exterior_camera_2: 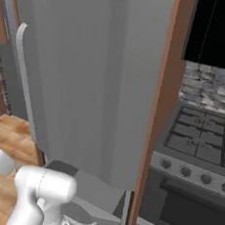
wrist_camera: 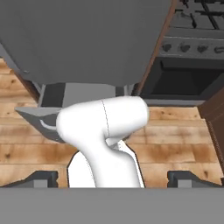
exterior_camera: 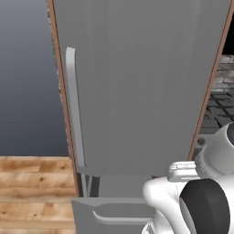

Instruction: Take 2 condiments from the cabinet and move them on the counter near the stove.Make sure the condiments are lined up with each other, next to each other.

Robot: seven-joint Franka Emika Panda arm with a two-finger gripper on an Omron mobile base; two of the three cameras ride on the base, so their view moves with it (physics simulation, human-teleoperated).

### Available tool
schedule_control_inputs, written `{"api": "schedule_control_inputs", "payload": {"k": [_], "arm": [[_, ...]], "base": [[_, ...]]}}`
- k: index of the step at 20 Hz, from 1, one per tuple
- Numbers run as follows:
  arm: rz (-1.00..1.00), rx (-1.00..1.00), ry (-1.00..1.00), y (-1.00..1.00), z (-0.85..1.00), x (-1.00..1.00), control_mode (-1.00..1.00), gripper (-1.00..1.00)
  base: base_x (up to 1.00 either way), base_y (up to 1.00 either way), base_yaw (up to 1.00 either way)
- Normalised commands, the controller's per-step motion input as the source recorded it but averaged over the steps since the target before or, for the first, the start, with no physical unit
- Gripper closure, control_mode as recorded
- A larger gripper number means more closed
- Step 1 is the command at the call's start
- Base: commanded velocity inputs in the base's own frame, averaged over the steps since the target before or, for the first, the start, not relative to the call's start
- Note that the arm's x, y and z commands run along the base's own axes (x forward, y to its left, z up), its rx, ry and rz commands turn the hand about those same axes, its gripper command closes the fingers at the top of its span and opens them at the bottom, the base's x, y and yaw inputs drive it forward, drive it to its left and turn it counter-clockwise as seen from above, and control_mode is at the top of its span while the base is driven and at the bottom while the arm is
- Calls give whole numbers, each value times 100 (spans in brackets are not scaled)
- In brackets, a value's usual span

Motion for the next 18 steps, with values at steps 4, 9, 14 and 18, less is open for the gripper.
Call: {"api": "schedule_control_inputs", "payload": {"k": [4, 9, 14, 18], "arm": [[0, 0, 0, 0, 0, 0, 100, -100], [0, 0, 0, 0, 0, 0, 100, -100], [0, 0, 0, 0, 0, 0, 100, -100], [0, 0, 0, 0, 0, 0, 100, -100]], "base": [[0, 83, 33], [5, 90, 37], [21, 88, 40], [32, 73, 42]]}}
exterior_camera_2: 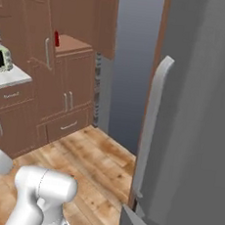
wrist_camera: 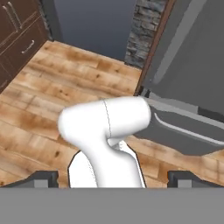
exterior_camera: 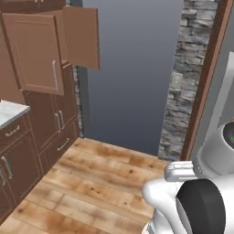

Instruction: Take 2 condiments from the cabinet and move them on the counter near the stove.Make sure the condiments are lined up with each other, next to each other.

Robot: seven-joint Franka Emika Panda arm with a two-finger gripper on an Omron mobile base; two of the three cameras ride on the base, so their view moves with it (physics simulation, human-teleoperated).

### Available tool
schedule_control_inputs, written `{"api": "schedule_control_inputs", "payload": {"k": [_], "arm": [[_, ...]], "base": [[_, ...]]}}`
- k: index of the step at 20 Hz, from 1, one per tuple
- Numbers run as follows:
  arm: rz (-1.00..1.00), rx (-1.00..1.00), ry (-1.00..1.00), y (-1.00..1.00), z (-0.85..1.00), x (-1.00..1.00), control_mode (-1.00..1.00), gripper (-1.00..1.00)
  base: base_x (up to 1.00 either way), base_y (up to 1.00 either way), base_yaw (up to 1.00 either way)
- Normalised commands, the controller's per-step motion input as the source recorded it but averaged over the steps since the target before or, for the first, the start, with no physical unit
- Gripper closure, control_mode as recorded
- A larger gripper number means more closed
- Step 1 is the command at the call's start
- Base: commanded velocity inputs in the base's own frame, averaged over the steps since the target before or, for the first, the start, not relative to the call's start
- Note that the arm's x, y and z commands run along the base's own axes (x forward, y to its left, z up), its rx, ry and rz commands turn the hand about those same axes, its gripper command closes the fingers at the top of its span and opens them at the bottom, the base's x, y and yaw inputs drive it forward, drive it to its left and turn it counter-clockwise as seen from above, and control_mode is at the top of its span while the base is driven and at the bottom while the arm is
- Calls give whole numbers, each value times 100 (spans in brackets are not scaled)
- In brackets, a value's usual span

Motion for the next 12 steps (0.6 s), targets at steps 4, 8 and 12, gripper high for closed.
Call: {"api": "schedule_control_inputs", "payload": {"k": [4, 8, 12], "arm": [[0, 0, 0, 0, 0, 0, 100, -100], [0, 0, 0, 0, 0, 0, 100, -100], [0, 0, 0, 0, 0, 0, 100, -100]], "base": [[46, 41, 48], [74, 4, 43], [46, -24, 31]]}}
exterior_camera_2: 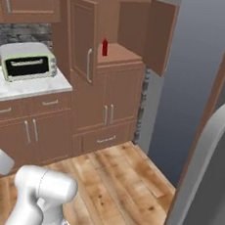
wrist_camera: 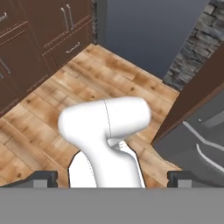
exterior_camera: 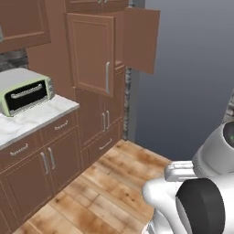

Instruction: Take 2 condiments from the cabinet and move them on the counter near the stove.Make sure the condiments are lined up with each other, next to each other.

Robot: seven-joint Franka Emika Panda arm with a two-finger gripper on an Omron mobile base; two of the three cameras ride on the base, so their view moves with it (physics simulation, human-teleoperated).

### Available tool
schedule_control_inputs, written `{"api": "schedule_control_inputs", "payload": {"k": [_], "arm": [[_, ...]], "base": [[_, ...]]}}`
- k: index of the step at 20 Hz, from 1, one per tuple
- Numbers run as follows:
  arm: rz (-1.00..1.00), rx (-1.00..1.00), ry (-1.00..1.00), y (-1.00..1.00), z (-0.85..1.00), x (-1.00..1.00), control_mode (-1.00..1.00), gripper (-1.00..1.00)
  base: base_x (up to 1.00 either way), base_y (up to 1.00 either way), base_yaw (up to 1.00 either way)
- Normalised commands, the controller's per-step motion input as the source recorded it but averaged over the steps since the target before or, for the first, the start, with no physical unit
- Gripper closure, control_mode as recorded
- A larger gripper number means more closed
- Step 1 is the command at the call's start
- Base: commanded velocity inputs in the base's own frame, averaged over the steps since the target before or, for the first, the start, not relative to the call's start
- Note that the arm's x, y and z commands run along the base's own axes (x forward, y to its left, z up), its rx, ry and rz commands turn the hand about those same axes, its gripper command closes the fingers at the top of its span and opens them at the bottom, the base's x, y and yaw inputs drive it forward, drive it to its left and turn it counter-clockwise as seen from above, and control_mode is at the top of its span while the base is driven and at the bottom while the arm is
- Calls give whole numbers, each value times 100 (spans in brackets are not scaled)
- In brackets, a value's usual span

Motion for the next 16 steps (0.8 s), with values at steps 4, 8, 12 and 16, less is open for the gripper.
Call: {"api": "schedule_control_inputs", "payload": {"k": [4, 8, 12, 16], "arm": [[0, 0, 0, 0, 0, 0, 100, -100], [0, 0, 0, 0, 0, 0, 100, -100], [0, 0, 0, 0, 0, 0, 100, -100], [0, 0, 0, 0, 0, 0, 100, -100]], "base": [[26, -44, 17], [32, -19, 3], [56, -4, -3], [67, -1, -6]]}}
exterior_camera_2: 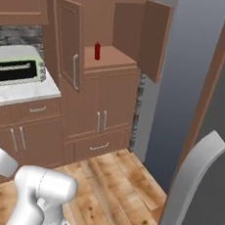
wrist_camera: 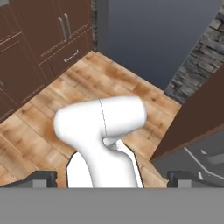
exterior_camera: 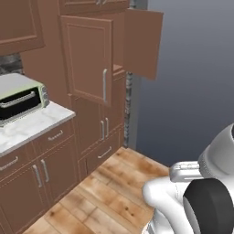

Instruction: Take 2 condiments from the cabinet and move them on the counter near the stove.Make sure the condiments are lined up with each other, next to each other.

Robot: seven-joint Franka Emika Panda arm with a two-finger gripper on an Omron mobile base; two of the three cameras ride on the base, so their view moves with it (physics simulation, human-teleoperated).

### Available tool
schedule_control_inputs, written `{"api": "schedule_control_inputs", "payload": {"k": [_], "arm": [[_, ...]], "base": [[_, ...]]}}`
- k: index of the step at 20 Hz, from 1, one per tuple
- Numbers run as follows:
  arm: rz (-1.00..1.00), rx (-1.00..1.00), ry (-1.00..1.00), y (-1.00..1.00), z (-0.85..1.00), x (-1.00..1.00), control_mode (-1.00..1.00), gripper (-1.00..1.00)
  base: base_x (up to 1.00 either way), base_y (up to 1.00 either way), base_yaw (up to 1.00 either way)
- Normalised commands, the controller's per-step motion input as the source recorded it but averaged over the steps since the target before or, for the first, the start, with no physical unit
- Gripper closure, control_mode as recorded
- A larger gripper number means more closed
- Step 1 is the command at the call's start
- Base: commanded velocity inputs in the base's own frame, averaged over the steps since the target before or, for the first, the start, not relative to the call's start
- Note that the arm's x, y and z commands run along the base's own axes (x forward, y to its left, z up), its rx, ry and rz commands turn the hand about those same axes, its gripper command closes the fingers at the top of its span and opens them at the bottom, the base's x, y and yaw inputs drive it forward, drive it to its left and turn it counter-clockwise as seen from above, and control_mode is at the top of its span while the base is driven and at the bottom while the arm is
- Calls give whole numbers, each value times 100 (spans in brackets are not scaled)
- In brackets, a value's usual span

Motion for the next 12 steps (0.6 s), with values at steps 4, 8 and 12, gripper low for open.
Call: {"api": "schedule_control_inputs", "payload": {"k": [4, 8, 12], "arm": [[0, 0, 0, 0, 0, 0, 100, -100], [0, 0, 0, 0, 0, 0, 100, -100], [0, 0, 0, 0, 0, 0, 100, -100]], "base": [[69, -4, -7], [68, 0, -14], [70, 0, -15]]}}
